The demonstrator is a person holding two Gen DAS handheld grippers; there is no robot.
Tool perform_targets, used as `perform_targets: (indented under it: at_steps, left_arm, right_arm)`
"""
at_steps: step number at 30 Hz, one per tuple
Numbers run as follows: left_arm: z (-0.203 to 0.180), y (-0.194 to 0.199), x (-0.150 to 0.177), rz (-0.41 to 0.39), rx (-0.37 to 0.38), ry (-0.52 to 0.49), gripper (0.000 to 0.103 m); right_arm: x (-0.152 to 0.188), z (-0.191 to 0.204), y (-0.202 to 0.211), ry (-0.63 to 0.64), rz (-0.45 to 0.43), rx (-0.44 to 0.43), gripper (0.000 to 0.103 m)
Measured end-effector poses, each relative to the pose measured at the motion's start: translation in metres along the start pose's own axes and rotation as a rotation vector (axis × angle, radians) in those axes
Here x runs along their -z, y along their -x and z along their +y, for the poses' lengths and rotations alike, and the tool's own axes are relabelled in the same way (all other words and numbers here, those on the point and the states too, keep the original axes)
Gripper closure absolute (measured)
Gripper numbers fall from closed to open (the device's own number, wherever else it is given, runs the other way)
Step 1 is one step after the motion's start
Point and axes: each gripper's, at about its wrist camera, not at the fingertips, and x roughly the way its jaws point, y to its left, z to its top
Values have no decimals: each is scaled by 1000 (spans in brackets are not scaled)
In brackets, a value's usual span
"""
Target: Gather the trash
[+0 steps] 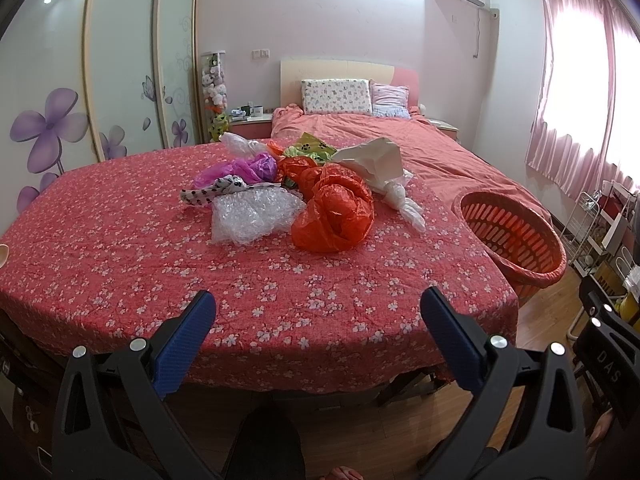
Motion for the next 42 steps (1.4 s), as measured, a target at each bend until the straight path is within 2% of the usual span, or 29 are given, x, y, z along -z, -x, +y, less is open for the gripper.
perform_targets:
  at_steps: [42]
  left_arm:
    - [-2,-2,3,2,1,-5,2]
  right_arm:
    - [0,0,0,-1,1,1,4]
